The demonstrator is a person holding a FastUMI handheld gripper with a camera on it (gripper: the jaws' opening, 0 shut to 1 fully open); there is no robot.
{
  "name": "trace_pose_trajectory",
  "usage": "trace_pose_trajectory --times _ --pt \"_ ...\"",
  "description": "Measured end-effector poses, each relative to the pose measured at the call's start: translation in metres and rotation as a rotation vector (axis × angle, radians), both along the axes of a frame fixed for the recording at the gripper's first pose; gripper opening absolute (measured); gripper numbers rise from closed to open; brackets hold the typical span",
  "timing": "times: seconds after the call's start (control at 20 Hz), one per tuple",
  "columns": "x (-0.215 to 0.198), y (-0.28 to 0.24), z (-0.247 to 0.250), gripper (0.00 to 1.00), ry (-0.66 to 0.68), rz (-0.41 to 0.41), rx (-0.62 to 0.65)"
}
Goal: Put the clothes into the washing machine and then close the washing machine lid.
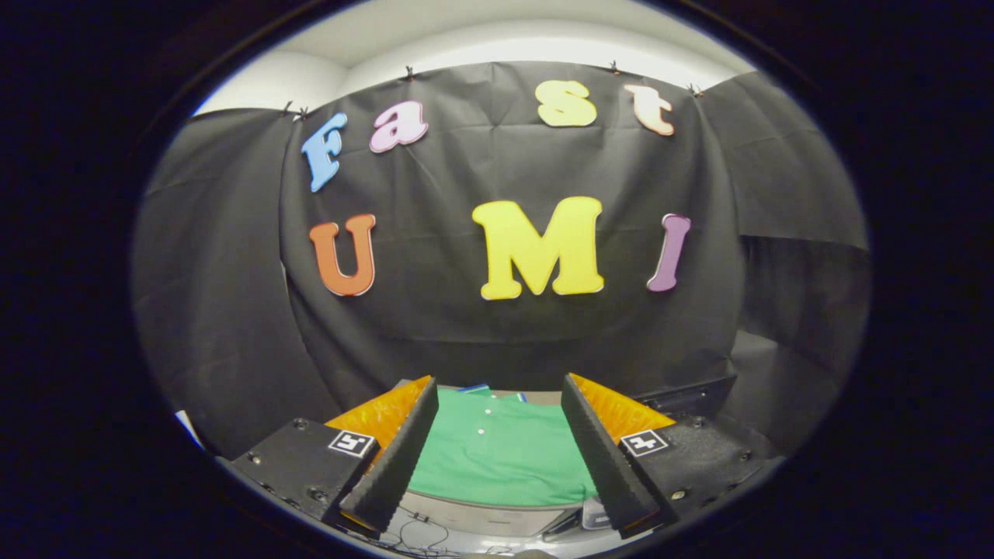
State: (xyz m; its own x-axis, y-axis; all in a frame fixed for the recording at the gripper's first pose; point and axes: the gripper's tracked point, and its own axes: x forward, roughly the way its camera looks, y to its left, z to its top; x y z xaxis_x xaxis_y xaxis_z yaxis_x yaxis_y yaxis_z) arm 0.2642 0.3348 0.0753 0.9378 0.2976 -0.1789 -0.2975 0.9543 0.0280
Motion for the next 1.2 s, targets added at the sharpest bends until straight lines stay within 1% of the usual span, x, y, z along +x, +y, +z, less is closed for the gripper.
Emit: trace_pose_trajectory --times 0.25,0.45,0.55,0.7,0.95,1.0,1.15,1.2 --pt "0.056 0.038 -0.051 1.0 0.141 0.014 -0.031" --pt "0.095 0.052 -0.102 1.0 0.268 -0.013 -0.056" --pt "0.107 0.054 -0.122 1.0 0.312 -0.019 -0.073" --pt "0.119 0.056 -0.151 1.0 0.379 -0.044 -0.108" --pt "0.121 0.056 -0.186 1.0 0.475 -0.073 -0.136" --pt "0.121 0.055 -0.191 1.0 0.486 -0.074 -0.149" --pt "0.121 0.054 -0.192 1.0 0.465 -0.065 -0.219" --pt "0.121 0.055 -0.193 1.0 0.465 -0.069 -0.209"
